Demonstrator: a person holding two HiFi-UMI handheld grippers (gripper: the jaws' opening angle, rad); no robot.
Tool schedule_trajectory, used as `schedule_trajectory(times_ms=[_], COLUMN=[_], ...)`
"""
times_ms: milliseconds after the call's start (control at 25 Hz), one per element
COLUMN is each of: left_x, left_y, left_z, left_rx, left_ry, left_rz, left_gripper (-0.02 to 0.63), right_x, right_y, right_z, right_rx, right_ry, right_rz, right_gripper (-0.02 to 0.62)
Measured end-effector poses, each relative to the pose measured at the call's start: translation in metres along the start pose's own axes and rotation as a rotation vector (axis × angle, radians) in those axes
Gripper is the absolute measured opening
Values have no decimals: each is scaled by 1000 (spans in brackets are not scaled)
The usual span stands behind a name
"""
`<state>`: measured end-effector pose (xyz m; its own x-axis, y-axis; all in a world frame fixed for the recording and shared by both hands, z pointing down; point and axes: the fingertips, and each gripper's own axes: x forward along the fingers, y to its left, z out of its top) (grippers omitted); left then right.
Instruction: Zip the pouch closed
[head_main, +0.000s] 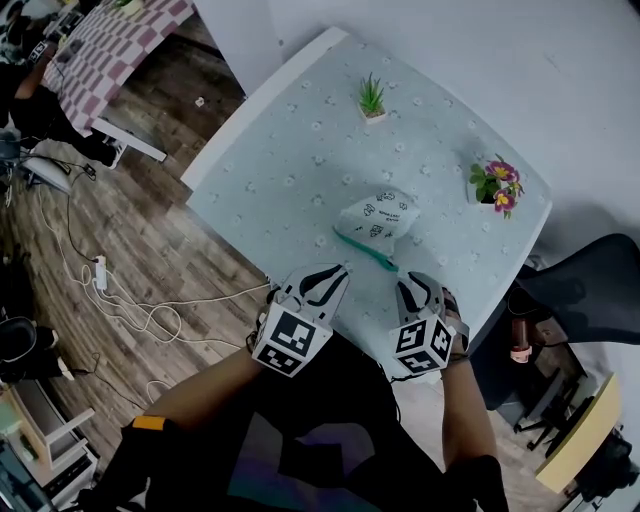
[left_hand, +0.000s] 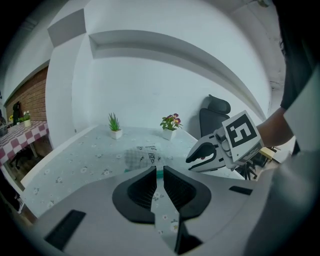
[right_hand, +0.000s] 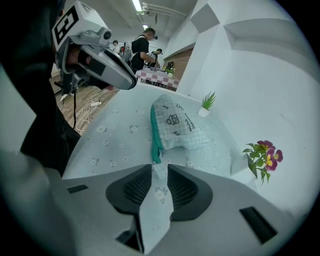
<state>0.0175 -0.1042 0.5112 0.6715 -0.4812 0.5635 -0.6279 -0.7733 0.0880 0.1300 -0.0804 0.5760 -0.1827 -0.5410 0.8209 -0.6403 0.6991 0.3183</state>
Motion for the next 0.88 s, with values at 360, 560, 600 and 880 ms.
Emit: schedule_trajectory(times_ms=[360,560,600,880], left_x=[-3,-5,-5,-8], left_y=[5,4,4,-4], left_z=[-8,-6,-5,9], left_rx=[-13,-8,-5,28], left_ry=[14,14,13,-13], left_rz=[11,11,11,3], left_gripper=[44,44,44,44], right_x=[18,22,21,-5], right_y=[2,0,0,2], right_z=[-10,-7,-6,19], right_rx=[-127,-139,-130,200], right_ry=[64,65,63,-37], right_rz=[1,7,15,204], right_gripper=[112,70,54,23])
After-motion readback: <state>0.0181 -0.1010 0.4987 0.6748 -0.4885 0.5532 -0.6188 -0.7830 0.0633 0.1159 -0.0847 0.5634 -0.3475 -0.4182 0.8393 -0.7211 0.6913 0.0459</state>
